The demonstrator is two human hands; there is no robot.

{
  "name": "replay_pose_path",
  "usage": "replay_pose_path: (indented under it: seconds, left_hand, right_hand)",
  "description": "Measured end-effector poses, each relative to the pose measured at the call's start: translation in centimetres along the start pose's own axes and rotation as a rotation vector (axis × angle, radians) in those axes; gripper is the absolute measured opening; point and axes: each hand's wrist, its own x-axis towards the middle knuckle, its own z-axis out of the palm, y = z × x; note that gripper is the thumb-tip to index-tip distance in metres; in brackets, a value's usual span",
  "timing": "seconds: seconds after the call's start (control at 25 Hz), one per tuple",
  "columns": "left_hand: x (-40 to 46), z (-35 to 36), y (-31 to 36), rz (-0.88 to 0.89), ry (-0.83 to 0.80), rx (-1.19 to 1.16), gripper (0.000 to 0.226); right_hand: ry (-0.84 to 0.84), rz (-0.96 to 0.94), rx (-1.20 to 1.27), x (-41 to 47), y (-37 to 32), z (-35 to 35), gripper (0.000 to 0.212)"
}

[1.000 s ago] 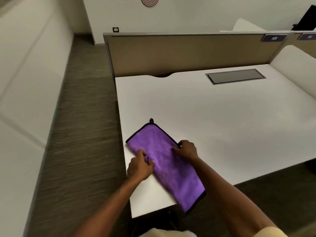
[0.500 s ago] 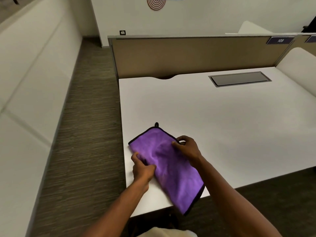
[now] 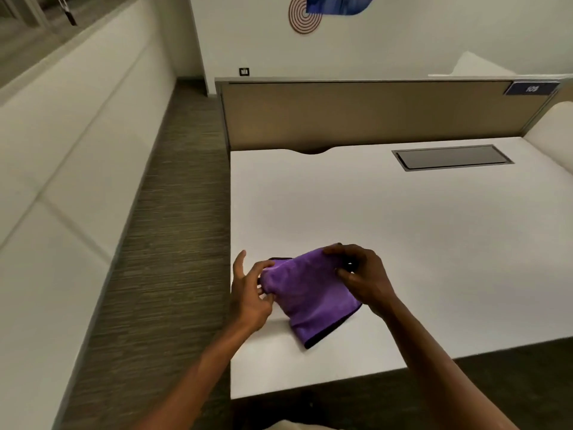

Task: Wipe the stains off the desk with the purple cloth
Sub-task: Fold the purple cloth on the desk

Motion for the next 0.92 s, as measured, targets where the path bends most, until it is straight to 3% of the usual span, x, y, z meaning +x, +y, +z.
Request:
replay_pose_path:
  seconds: [0.16, 0.36, 0.52, 0.72, 0.92]
  left_hand:
    - [1.1, -1.2, 1.4, 0.079, 0.084, 0.148, 0.060]
    - [3.2, -2.0, 3.6, 0.067, 0.174, 0.062, 0.060]
    - [4.0, -2.1, 4.5, 0.115, 0.128, 0.068, 0.051]
    - [4.9, -2.0, 5.7, 0.181, 0.026, 0.148, 0.044]
    - [5.1, -1.8, 6.7, 0.392, 0.159, 0.271, 0.042]
  right_hand:
    - [0.051, -0.134, 0.050, -0.1, 0.2, -0.8, 0.054]
    - [0.136, -0.193, 0.219, -0.2, 0.0, -1.0, 0.053]
    - [0.198, -0.179, 0.100, 0.5, -0.3, -2.0, 0.059]
    - [0.147, -0.216, -0.057, 2.3, -0.2, -4.6, 0.047]
    - [0.068, -0.216, -0.219, 4.9, 0.0, -6.8, 0.041]
